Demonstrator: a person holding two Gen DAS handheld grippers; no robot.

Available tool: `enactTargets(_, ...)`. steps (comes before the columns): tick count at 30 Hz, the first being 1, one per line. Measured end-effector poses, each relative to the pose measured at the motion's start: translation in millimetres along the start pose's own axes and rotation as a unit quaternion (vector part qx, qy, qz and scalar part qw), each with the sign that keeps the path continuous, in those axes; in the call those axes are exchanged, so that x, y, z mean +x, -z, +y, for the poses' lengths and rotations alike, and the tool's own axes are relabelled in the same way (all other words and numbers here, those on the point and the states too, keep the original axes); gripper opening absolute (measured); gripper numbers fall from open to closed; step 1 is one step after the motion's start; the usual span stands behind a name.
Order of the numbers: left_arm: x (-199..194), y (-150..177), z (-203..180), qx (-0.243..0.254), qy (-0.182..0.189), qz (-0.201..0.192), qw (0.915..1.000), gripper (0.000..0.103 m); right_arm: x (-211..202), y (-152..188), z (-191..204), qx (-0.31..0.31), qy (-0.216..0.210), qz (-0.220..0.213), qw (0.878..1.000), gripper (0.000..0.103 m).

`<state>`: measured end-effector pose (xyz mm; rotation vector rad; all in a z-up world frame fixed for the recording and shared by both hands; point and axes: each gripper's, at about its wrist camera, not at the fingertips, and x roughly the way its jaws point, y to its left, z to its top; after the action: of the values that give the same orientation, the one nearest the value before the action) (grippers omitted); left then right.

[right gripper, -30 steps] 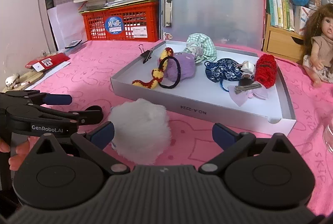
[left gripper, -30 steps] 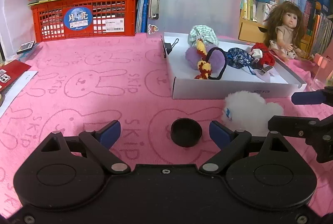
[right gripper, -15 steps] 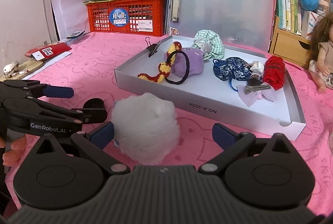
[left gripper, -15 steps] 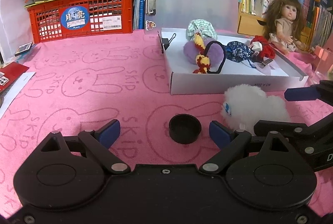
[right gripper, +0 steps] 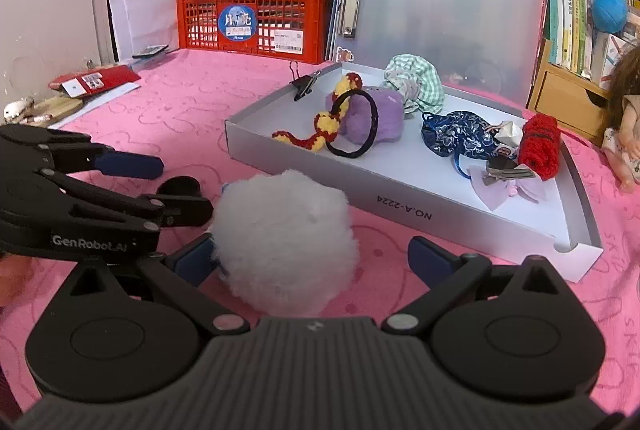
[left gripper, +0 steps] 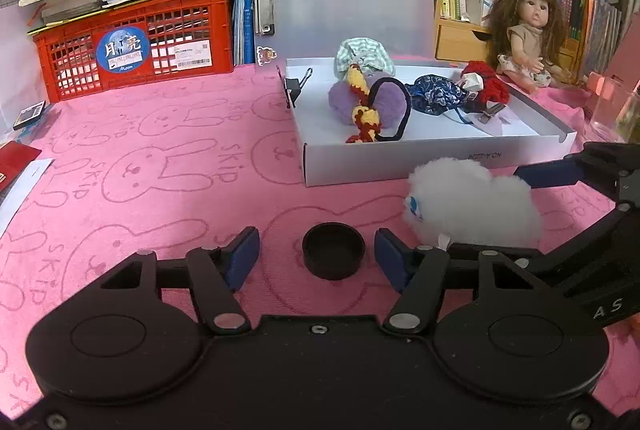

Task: Organize objects
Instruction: 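Grasp the white fluffy toy with the right tool while the left tool approaches the black lid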

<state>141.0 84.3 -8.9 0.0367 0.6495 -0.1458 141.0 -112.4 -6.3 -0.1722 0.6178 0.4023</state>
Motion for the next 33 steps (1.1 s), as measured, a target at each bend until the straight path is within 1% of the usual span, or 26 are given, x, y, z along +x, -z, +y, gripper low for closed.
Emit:
enactTargets(3, 0.3, 0.2, 0.1, 0.000, 0.000, 0.000, 1.0000, 0.062, 3.6, 2.5, -0.7, 0.002, -0.001, 0.005, 1.000, 0.103)
enactTargets(5, 0.6, 0.3, 1.5, 0.000, 0.000, 0.000, 1.0000, 0.062, 7.5, 2.4, -2.1, 0.007, -0.002, 0.016, 1.000, 0.103)
enactTargets(23, 0.9, 0.5, 0.8, 0.002, -0.002, 0.001, 1.0000, 0.062, 8.2, 3.2, -2.8, 0.005, -0.001, 0.016, 1.000, 0.102)
enactTargets(28, 0.9, 0.7, 0.7, 0.002, -0.002, 0.000, 1.0000, 0.061, 5.6, 3.0, 2.2, -0.009, 0.004, 0.007, 1.000, 0.097)
enactTargets(33, 1.0, 0.7, 0.6, 0.002, -0.002, 0.000, 1.0000, 0.061, 0.6, 3.3, 8.6, -0.027, 0.004, -0.007, 1.000, 0.087)
